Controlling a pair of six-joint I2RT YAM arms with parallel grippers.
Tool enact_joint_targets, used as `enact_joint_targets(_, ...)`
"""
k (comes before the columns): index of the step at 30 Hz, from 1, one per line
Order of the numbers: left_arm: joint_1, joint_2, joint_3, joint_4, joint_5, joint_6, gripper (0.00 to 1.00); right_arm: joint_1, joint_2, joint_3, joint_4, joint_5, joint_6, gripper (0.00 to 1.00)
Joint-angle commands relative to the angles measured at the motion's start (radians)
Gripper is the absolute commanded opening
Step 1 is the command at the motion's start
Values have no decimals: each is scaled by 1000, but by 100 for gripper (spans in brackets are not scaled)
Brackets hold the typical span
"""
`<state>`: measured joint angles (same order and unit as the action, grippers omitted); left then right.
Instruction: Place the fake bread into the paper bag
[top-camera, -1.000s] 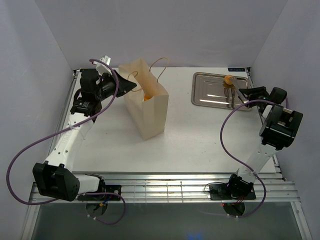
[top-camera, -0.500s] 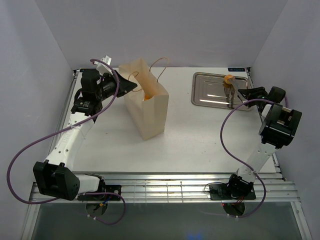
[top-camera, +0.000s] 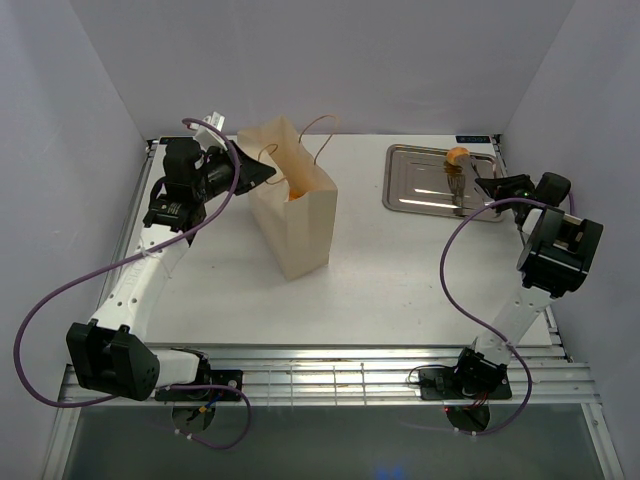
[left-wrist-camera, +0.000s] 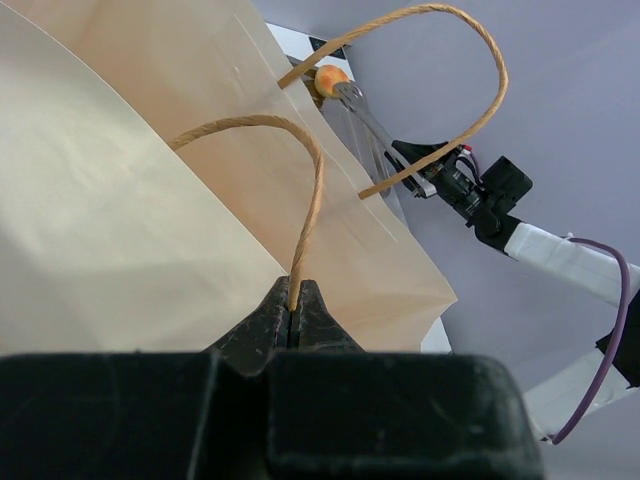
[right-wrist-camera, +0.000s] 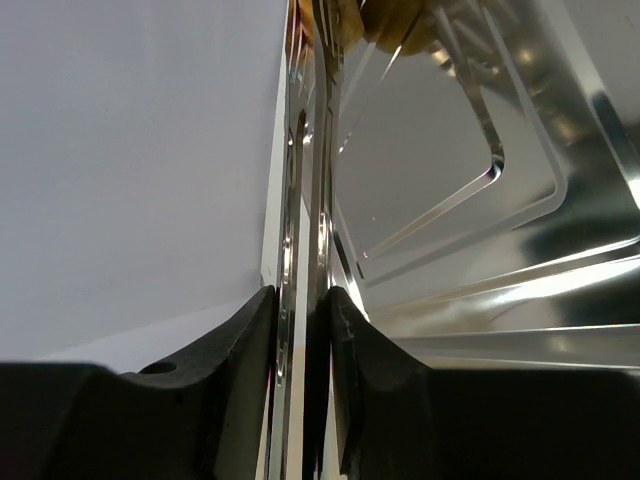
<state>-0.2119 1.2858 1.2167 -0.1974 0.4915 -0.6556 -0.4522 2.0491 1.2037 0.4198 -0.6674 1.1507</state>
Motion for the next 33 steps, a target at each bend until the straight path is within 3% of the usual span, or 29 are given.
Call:
enact_joint_targets(1, -6, -22, -25, 10, -1, 1, 0, -11, -85, -3, 99, -14, 33, 15)
enact_joint_targets(6, -4, -42, -49, 9, -7, -1, 0, -3, -226, -85, 175, -37, 106, 14)
enact_joint_targets(10, -6, -54, -68, 6, -8, -4, 0, 7, -365, -244, 241, -52, 152, 12)
enact_joint_targets(18, -4, -88, -74, -16, -7, -6, 0, 61, -711, -431, 180, -90, 124, 10)
enact_joint_targets(26, -6, -135, -94, -33, -18, -12, 0, 303, -1022, -322, -128, -71, 0, 9)
enact_joint_targets(33, -6, -151, -100, -42, -25, -16, 0, 579, -1129, -222, -249, 11, -17, 9)
